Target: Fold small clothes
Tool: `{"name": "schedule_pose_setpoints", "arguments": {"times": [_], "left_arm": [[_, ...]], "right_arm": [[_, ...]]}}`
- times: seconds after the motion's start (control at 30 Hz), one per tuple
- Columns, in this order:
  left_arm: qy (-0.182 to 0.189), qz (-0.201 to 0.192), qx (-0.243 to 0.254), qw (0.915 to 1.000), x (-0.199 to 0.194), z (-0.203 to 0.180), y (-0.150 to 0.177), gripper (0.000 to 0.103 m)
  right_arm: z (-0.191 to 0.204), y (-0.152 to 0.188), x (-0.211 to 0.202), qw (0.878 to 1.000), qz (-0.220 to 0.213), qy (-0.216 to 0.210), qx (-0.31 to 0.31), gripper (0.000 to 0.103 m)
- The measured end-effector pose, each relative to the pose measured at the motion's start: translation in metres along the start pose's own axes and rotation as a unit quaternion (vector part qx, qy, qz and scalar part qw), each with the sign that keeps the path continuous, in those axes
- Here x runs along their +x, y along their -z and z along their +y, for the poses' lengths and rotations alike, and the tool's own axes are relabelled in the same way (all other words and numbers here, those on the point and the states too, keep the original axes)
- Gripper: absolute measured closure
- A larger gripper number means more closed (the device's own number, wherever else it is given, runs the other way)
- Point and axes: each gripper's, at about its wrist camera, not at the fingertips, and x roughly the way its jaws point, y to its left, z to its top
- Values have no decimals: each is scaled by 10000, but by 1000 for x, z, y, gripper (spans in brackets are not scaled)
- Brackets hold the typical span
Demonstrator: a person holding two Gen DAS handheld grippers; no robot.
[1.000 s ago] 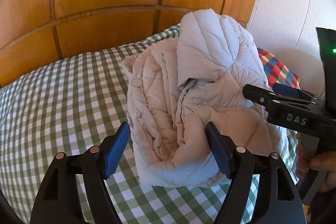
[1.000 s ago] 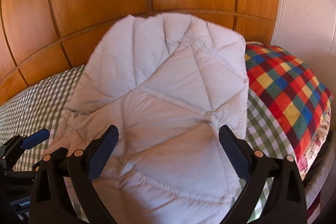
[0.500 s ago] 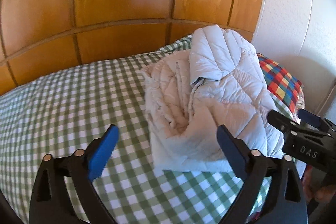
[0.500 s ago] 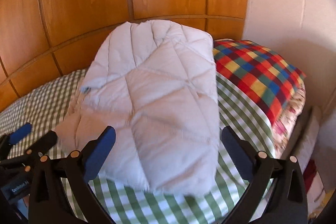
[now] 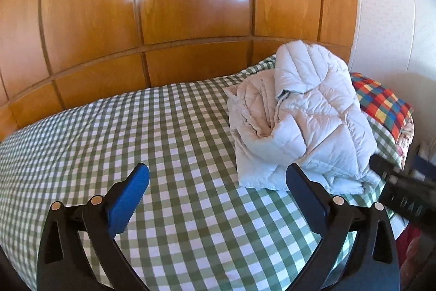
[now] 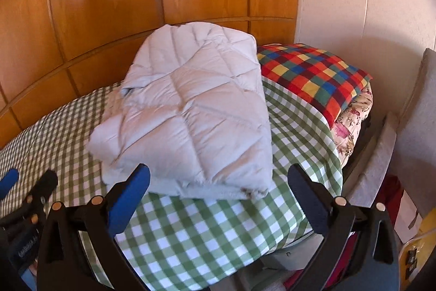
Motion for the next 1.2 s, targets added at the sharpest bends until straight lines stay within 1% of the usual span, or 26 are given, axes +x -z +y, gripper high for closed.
{"name": "schedule_pose_setpoints", "arguments": {"times": [0.1, 0.33, 0.5, 0.63, 0.87, 1.2], "left_arm": [[176, -17, -203, 9996, -11, 6, -2, 4], [182, -317, -170, 9992, -33, 6, -5, 4], [179, -412, -145, 9989, -42, 6, -4, 4], [199, -402, -207, 9988, -43, 8, -2, 4], [143, -426, -172, 9988, -43, 9, 0, 4], [77, -318, -150, 9994, -36, 10, 4, 4]], "right_arm": [[1, 2, -10, 9999, -120, -58, 44, 2], [3, 4, -27, 9995, -270, -124, 83, 2], [10, 6, -31, 9994, -311, -119, 12, 2], [13, 8, -30, 9996, -268, -130, -21, 2], [16, 11, -29, 9996, -258, -145, -41, 2], [19, 15, -23, 9996, -194, -176, -88, 2]]}}
